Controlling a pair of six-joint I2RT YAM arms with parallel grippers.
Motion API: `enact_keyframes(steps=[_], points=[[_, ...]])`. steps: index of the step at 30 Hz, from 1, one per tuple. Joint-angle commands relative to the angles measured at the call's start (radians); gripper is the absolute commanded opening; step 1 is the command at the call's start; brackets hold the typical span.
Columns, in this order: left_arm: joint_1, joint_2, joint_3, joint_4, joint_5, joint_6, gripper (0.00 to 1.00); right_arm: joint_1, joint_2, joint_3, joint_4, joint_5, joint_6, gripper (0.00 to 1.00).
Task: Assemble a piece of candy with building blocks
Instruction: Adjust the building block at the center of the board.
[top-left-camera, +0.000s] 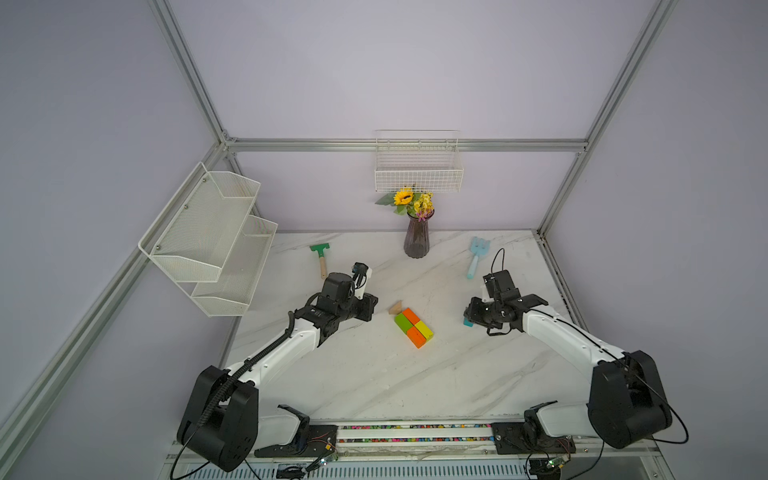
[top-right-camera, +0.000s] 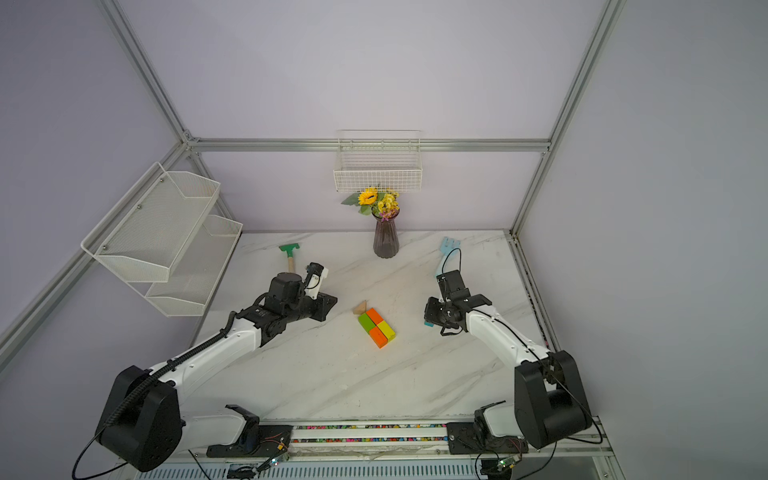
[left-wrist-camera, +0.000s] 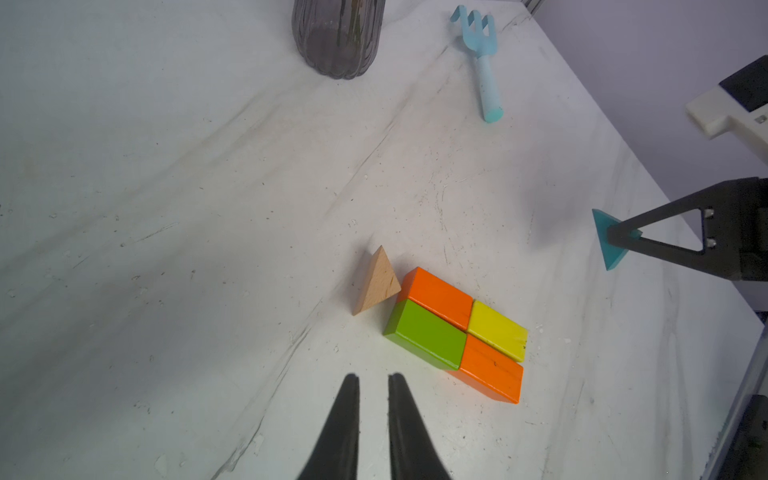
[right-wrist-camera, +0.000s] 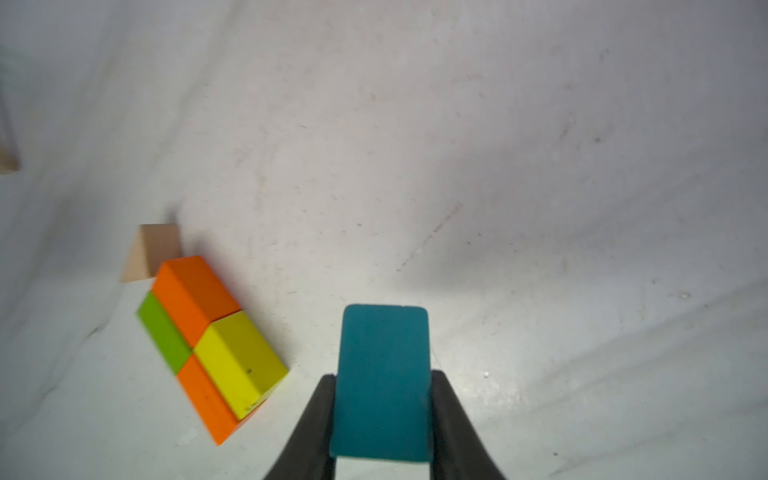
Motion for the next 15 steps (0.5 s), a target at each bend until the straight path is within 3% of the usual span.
enact_keyframes(steps=[1, 5, 8, 11, 15], points=[[0.001, -0.101, -0.023, 0.153, 0.151, -0.047, 0.23, -0.020, -0.079, -0.012, 0.171, -0.252, -0.081, 0.00], [0.002, -0.188, -0.117, 0.423, 0.362, -0.092, 0.50, -0.050, -0.103, -0.002, 0.244, -0.566, -0.138, 0.00], [-0.002, -0.235, -0.145, 0.515, 0.445, -0.082, 0.53, -0.084, -0.089, -0.023, 0.378, -0.868, -0.085, 0.00], [-0.036, -0.287, -0.165, 0.516, 0.414, 0.016, 0.55, -0.092, -0.054, -0.021, 0.460, -1.022, -0.034, 0.00], [-0.137, -0.306, -0.165, 0.425, 0.281, 0.252, 0.55, -0.094, -0.030, 0.017, 0.476, -1.155, -0.021, 0.00]])
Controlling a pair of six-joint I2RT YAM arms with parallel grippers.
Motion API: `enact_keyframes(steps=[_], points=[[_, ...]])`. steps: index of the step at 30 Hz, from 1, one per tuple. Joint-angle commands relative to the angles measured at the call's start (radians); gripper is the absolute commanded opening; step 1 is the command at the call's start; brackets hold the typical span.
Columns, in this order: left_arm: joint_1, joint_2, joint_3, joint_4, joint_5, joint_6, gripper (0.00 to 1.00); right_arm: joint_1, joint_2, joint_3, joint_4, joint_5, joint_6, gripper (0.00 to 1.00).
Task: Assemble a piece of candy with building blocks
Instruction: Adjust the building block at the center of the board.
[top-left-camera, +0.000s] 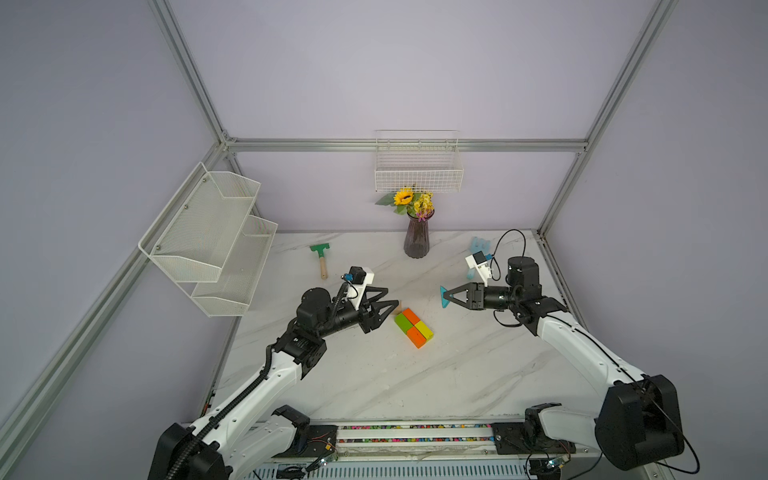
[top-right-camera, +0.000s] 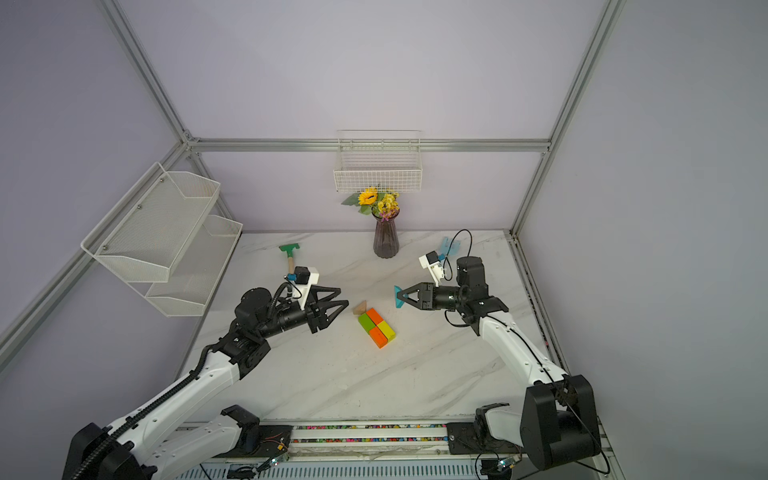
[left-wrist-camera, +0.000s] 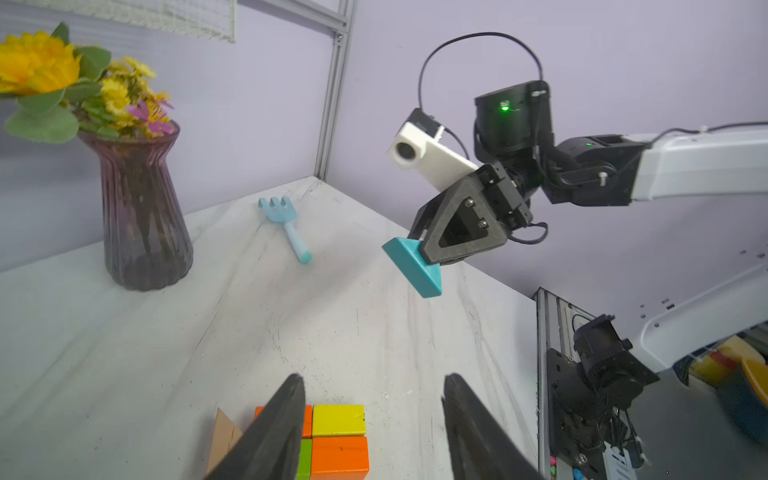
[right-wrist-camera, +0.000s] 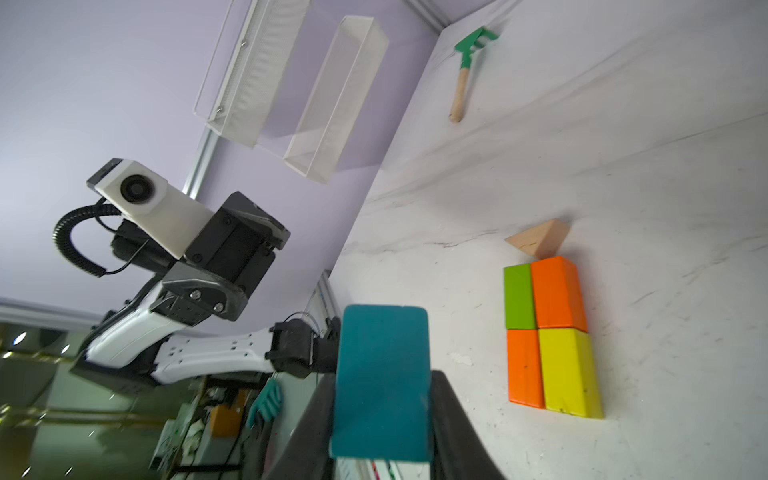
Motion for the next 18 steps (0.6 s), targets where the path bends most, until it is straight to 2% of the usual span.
enact_keyframes(steps=[1, 5, 12, 14, 18], points=[[-0.084, -0.004, 0.017, -0.018, -0.087, 0.244, 0.55, -0.003, 0.004, 0.042, 0.069, -0.222, 0.015, 0.00], [-0.239, 0.049, 0.024, -0.030, -0.289, 0.519, 0.55, -0.003, -0.004, 0.080, -0.016, -0.246, -0.029, 0.00], [-0.379, 0.180, 0.058, 0.066, -0.585, 0.748, 0.55, -0.002, -0.031, 0.043, 0.018, -0.254, 0.009, 0.00], [-0.407, 0.199, 0.051, 0.139, -0.630, 0.787, 0.55, -0.003, -0.033, 0.029, 0.011, -0.242, 0.005, 0.00], [-0.420, 0.217, 0.066, 0.178, -0.633, 0.807, 0.56, -0.001, -0.027, 0.023, -0.005, -0.222, -0.005, 0.00]])
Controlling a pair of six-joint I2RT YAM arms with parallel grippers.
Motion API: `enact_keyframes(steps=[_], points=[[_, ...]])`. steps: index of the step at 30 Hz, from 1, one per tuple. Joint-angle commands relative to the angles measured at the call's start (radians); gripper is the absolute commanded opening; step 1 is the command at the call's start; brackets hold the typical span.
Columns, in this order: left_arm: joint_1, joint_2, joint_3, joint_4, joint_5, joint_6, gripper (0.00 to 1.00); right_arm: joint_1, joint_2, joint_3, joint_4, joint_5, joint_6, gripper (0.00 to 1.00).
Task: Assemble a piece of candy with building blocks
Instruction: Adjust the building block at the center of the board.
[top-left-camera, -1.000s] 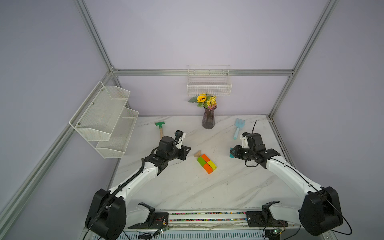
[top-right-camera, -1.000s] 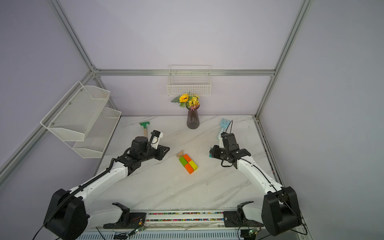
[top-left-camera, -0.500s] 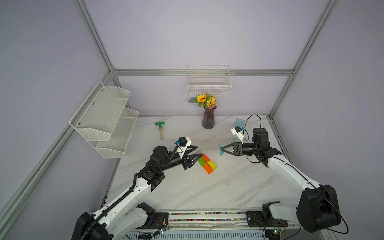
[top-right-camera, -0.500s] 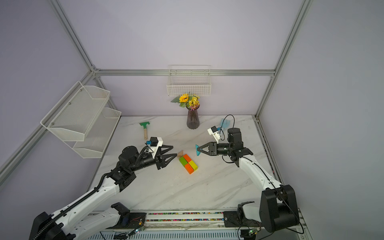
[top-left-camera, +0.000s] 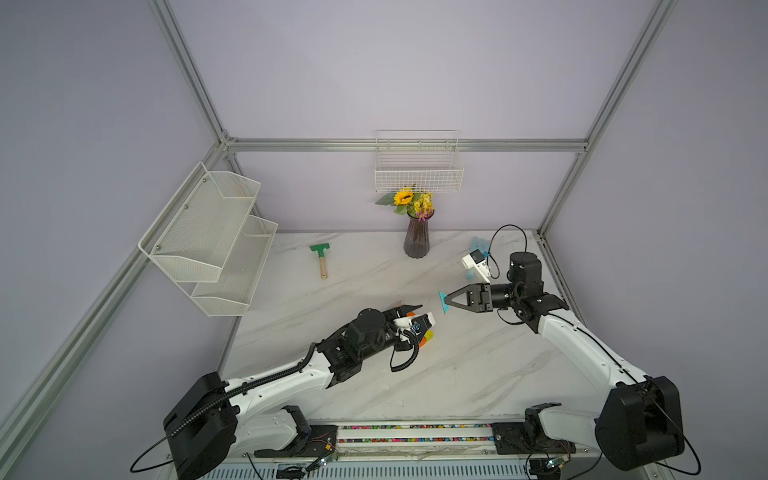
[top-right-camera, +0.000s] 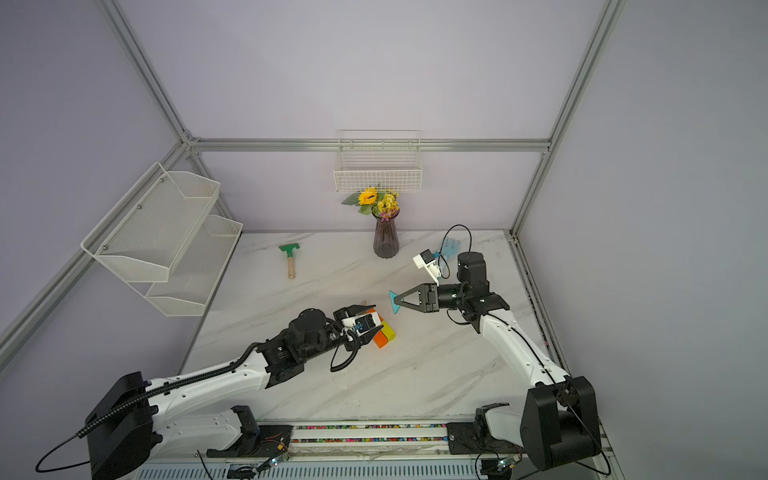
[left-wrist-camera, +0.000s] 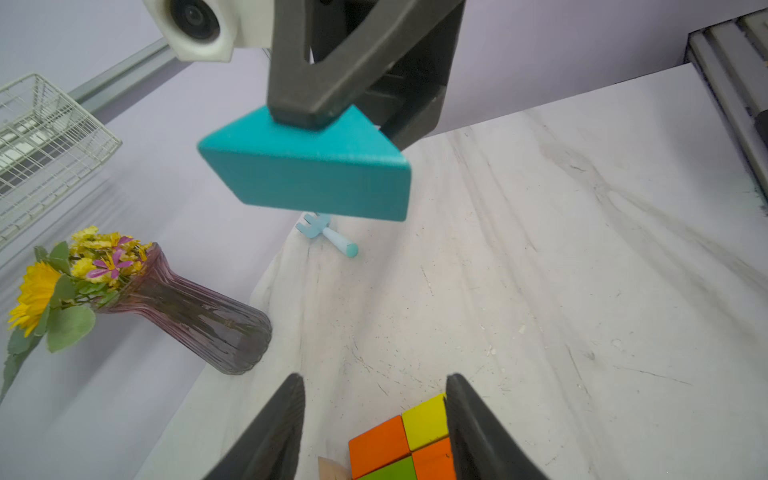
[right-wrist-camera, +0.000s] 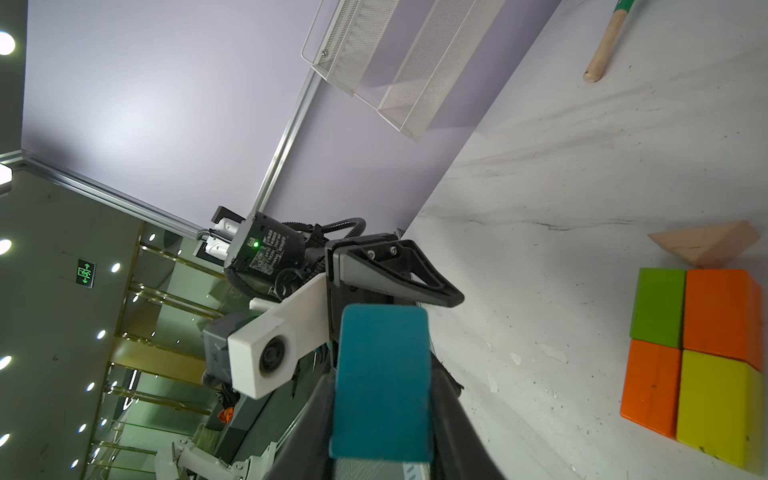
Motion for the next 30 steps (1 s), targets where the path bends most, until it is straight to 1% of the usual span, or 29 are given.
enact_keyframes(steps=[1, 7, 13, 17, 21, 23, 24, 25, 26, 27, 28, 30], points=[[-0.007, 0.000, 0.048, 0.110, -0.065, 0.076, 0.57, -0.001, -0.008, -0.012, -0.005, 0.007, -0.008, 0.00], [-0.025, 0.001, 0.079, 0.087, -0.013, 0.045, 0.57, -0.002, 0.036, -0.001, -0.047, 0.043, -0.043, 0.00], [-0.026, 0.004, 0.128, 0.005, 0.104, -0.010, 0.58, 0.003, 0.069, 0.020, -0.088, 0.061, -0.073, 0.00], [-0.026, 0.015, 0.136, -0.013, 0.114, -0.012, 0.60, 0.003, 0.065, 0.025, -0.099, 0.061, -0.081, 0.00], [-0.027, 0.028, 0.142, -0.015, 0.096, -0.016, 0.69, 0.010, 0.060, 0.024, -0.098, 0.052, -0.081, 0.00], [-0.027, 0.034, 0.147, -0.011, 0.087, -0.019, 0.69, 0.010, 0.056, 0.024, -0.099, 0.053, -0.081, 0.00], [-0.027, 0.037, 0.151, -0.011, 0.080, -0.023, 0.72, 0.011, 0.054, 0.023, -0.099, 0.051, -0.081, 0.00], [-0.027, 0.040, 0.154, -0.013, 0.074, -0.024, 0.75, 0.013, 0.052, 0.023, -0.099, 0.050, -0.081, 0.00], [-0.027, 0.042, 0.157, -0.009, 0.067, -0.026, 0.83, 0.014, 0.050, 0.023, -0.097, 0.048, -0.081, 0.00], [-0.027, 0.046, 0.160, -0.009, 0.061, -0.029, 0.98, 0.014, 0.048, 0.024, -0.097, 0.049, -0.082, 0.00], [-0.028, 0.051, 0.167, -0.014, 0.051, -0.037, 1.00, 0.015, 0.046, 0.023, -0.097, 0.045, -0.081, 0.00], [-0.027, 0.061, 0.188, -0.036, 0.040, -0.043, 1.00, 0.017, 0.044, 0.022, -0.096, 0.045, -0.081, 0.00]])
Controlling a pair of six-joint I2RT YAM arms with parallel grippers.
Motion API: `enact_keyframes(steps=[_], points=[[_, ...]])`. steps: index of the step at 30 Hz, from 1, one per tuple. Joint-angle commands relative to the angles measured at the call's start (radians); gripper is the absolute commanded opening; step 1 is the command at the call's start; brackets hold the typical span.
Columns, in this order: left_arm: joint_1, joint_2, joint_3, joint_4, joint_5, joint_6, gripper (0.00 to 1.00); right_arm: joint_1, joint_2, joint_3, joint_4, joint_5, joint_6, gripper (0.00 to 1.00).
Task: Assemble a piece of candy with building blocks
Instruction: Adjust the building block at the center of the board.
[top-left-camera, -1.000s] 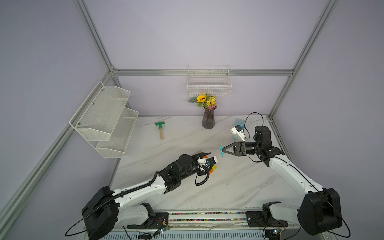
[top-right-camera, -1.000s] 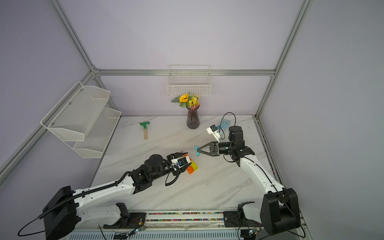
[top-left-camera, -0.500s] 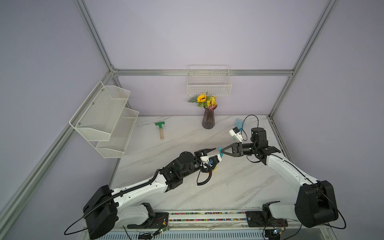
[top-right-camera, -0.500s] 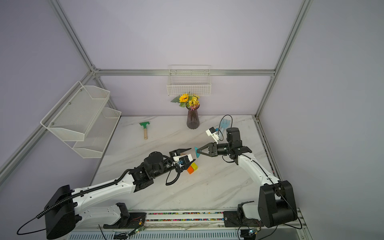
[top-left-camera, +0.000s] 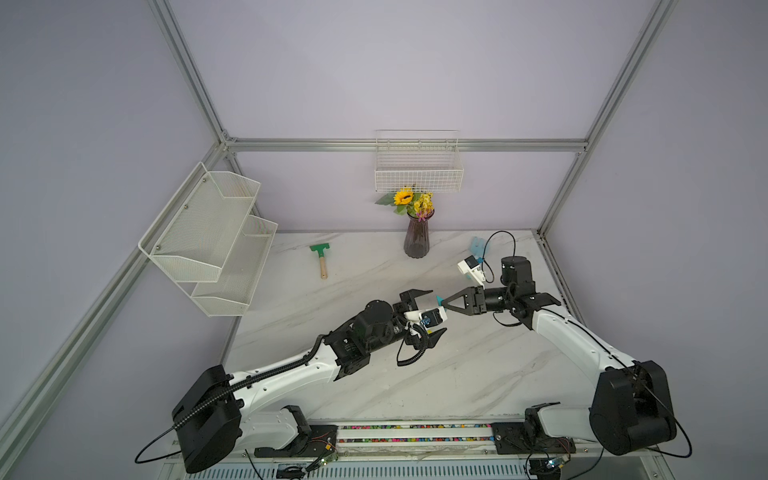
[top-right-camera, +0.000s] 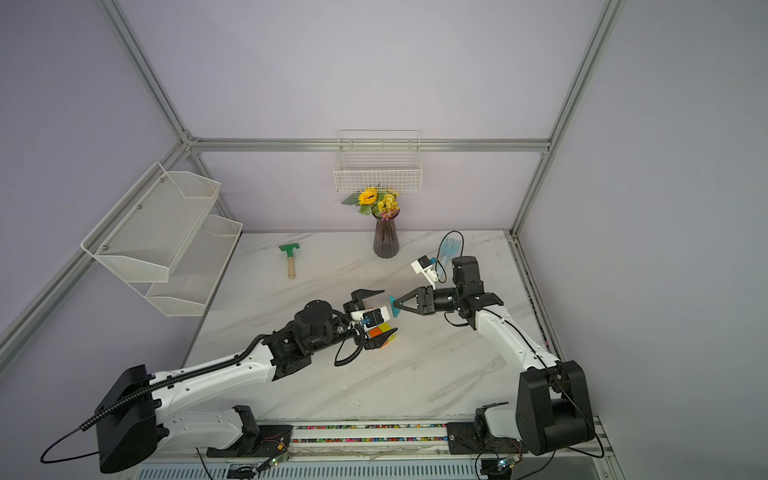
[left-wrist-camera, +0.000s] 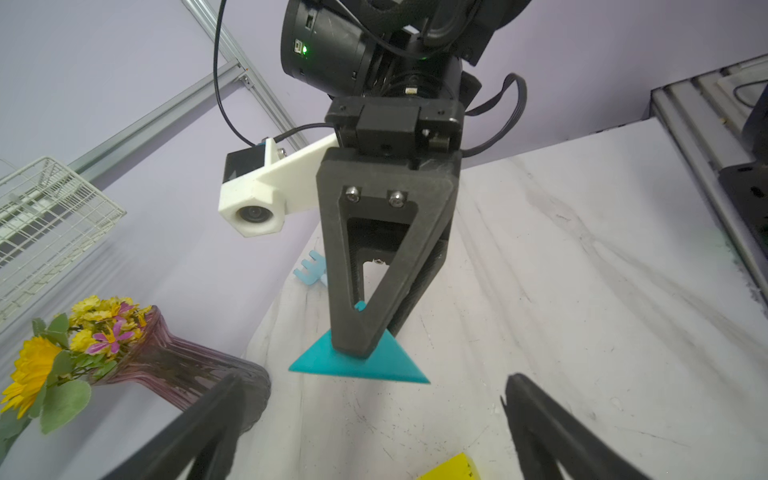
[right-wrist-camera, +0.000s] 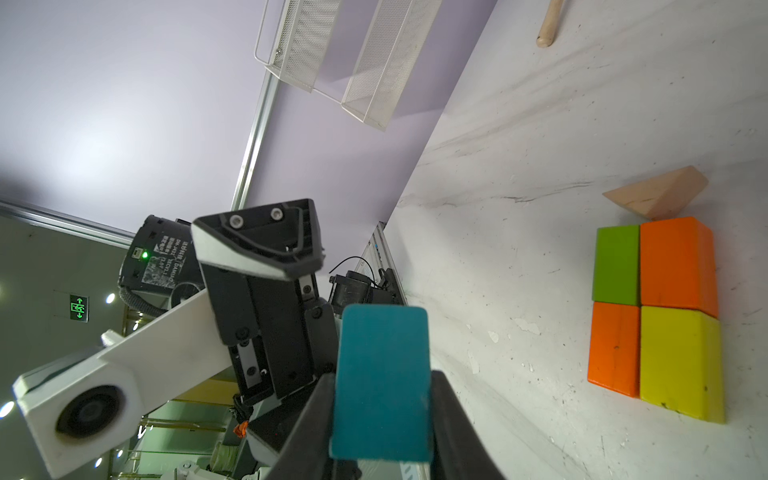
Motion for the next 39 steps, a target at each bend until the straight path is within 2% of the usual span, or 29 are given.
enact_keyframes(steps=[1, 12, 21, 26, 36, 39], points=[[-0.003, 0.009, 0.057, 0.004, -0.025, -0.025, 1.00, 0.009, -0.028, 0.026, -0.005, -0.007, -0.017, 0.00], [-0.003, 0.060, 0.063, 0.046, 0.013, -0.029, 1.00, 0.020, -0.032, 0.030, -0.009, -0.016, -0.019, 0.00], [-0.003, 0.072, 0.035, 0.104, 0.000, -0.028, 0.93, 0.027, -0.043, 0.018, -0.006, -0.018, -0.017, 0.00], [-0.002, 0.076, 0.039, 0.091, 0.001, -0.027, 0.73, 0.030, -0.045, 0.010, -0.008, -0.009, -0.018, 0.00], [-0.003, 0.080, 0.053, 0.048, -0.004, -0.026, 0.52, 0.033, -0.037, 0.007, -0.009, -0.001, -0.019, 0.00], [-0.003, 0.082, 0.058, 0.037, -0.003, -0.023, 0.39, 0.033, -0.033, 0.008, -0.012, 0.008, -0.019, 0.00]])
